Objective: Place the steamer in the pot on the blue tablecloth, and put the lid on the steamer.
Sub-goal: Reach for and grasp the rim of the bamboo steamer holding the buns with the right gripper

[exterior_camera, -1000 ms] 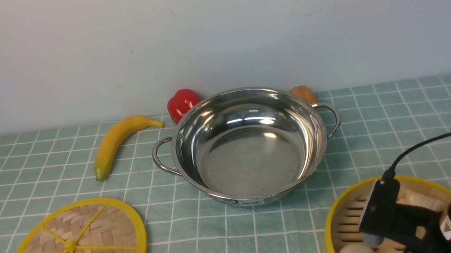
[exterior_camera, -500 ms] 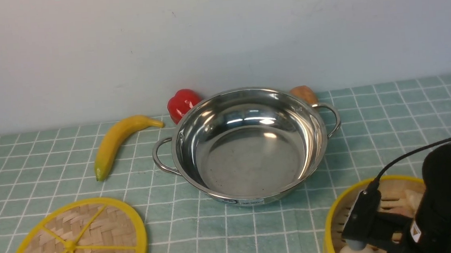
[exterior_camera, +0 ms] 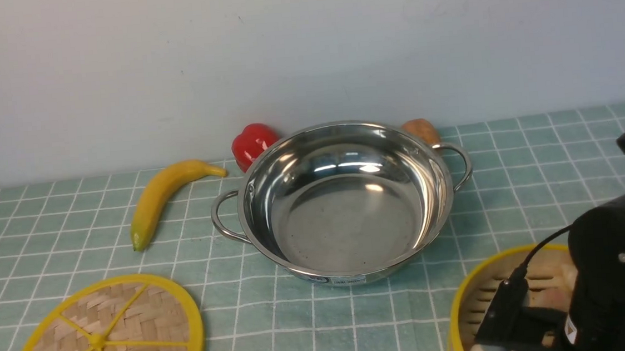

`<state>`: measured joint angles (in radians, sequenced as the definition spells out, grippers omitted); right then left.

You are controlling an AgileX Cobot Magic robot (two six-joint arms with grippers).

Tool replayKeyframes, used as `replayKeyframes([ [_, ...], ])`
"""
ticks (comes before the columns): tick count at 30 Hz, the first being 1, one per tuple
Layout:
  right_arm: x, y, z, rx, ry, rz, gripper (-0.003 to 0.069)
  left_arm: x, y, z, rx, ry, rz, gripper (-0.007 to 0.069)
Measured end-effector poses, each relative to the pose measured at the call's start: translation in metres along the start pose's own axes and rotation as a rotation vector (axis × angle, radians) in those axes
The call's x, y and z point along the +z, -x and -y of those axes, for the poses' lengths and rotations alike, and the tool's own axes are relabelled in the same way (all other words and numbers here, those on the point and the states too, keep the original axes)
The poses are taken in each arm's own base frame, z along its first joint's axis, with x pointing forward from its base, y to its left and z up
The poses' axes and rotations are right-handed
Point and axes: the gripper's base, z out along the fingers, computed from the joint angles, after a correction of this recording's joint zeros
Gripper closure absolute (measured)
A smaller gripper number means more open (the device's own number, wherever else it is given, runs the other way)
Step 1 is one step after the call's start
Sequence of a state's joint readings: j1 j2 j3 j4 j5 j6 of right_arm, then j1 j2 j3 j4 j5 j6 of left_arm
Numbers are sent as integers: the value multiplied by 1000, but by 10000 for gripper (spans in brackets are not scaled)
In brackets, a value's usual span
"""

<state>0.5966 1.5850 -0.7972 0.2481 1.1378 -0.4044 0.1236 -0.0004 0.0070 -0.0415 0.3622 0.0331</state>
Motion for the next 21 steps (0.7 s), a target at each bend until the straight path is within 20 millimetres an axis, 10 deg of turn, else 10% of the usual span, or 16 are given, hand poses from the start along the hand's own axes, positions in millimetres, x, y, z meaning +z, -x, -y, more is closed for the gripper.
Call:
replayKeyframes([
  [13,-3,0,1,-18,-34,-1,566,0,0,0,0,0,0,382],
  [21,-58,14,0,-1,-135,103,585,0,0,0,0,0,0,382],
])
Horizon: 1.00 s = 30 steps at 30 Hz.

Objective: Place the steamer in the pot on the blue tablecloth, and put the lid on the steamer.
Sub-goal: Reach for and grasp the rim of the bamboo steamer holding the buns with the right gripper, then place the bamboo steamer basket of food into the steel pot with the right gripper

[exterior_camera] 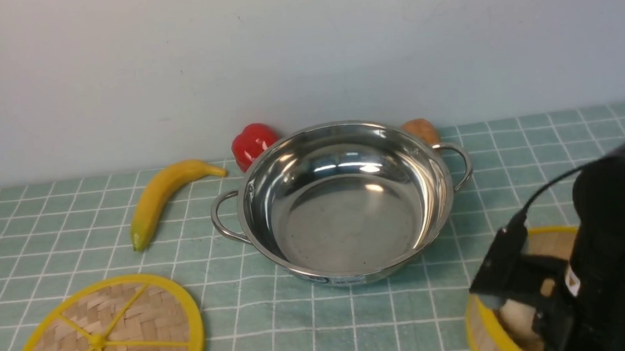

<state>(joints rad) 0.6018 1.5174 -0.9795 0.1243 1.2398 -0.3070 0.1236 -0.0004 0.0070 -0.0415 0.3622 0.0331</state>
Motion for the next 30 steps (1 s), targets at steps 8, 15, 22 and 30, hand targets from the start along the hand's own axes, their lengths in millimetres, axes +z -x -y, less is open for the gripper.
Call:
replayKeyframes([
  [8,-51,29,12,-42,-152,166,571,0,0,0,0,0,0,382],
  [15,-58,30,20,-32,-232,159,571,0,0,0,0,0,0,382],
  [22,-62,32,21,-38,-250,167,571,0,0,0,0,0,0,382],
  [30,-89,45,22,-69,-280,249,571,0,0,0,0,0,0,382],
])
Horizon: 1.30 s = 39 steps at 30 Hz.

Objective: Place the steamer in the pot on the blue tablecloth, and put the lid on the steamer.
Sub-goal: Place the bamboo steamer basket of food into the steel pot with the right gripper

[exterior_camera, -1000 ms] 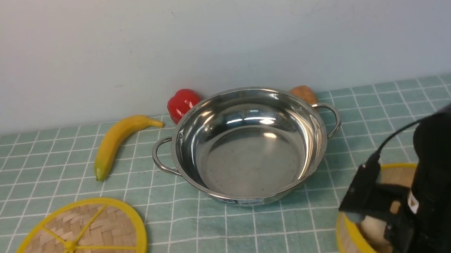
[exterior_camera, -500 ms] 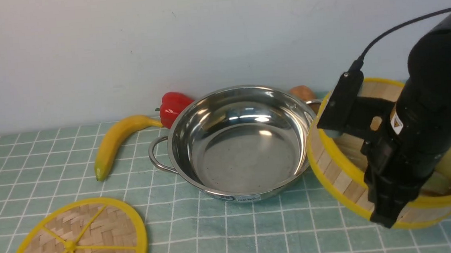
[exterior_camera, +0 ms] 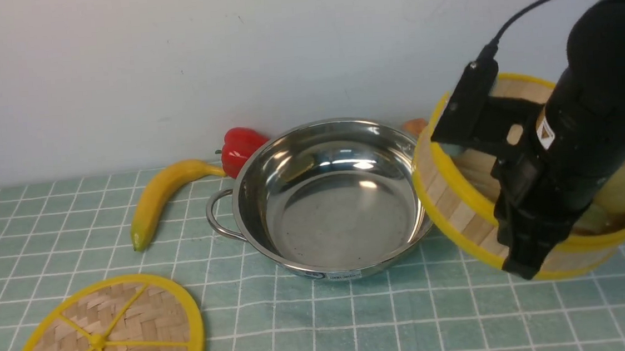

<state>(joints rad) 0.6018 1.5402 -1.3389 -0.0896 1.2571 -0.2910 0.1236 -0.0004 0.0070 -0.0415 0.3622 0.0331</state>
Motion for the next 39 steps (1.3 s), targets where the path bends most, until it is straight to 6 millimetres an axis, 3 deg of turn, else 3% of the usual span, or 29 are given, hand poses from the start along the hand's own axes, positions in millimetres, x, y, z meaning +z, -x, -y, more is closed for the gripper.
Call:
replayKeyframes([
  [6,8,27,4,-58,-15,9,571,0,0,0,0,0,0,382],
  [13,36,80,-11,-229,-80,-5,571,0,0,0,0,0,0,382],
  [21,54,120,-23,-330,-119,29,571,0,0,0,0,0,0,382],
  [28,72,135,-41,-428,-102,19,571,0,0,0,0,0,0,382],
  [39,102,137,-45,-478,-80,-40,571,0,0,0,0,0,0,382],
])
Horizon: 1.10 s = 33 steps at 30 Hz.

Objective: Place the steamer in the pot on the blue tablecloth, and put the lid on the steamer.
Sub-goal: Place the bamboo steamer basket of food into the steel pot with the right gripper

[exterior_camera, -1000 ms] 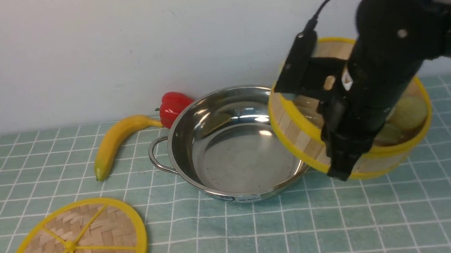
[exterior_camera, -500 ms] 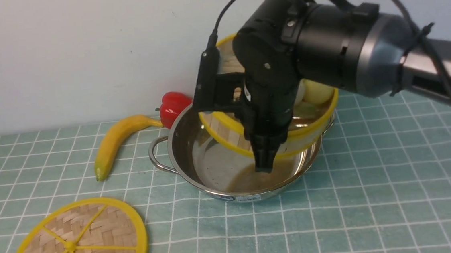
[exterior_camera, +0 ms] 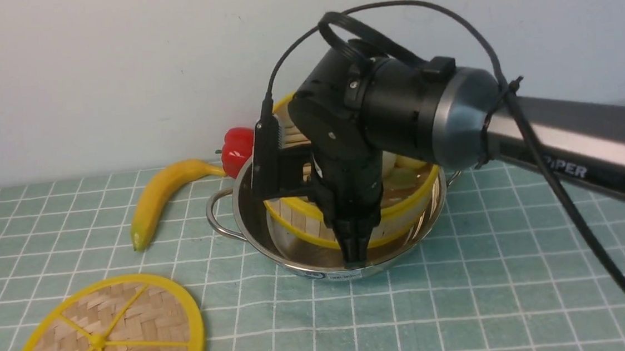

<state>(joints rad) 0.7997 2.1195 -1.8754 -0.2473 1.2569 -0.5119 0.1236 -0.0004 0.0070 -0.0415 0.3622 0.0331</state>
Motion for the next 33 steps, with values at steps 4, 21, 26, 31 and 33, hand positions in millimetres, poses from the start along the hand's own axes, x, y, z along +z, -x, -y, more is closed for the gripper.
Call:
replayKeyframes([
  [4,13,2,-3,-23,16,-23,571,0,0,0,0,0,0,382],
  [21,38,5,-7,-64,34,-60,571,0,0,0,0,0,0,382],
  [26,39,5,-7,-67,36,-61,571,0,0,0,0,0,0,382],
  [31,39,5,-7,-68,38,-60,571,0,0,0,0,0,0,382],
  [33,39,6,-8,-69,45,-55,554,0,0,0,0,0,0,382],
])
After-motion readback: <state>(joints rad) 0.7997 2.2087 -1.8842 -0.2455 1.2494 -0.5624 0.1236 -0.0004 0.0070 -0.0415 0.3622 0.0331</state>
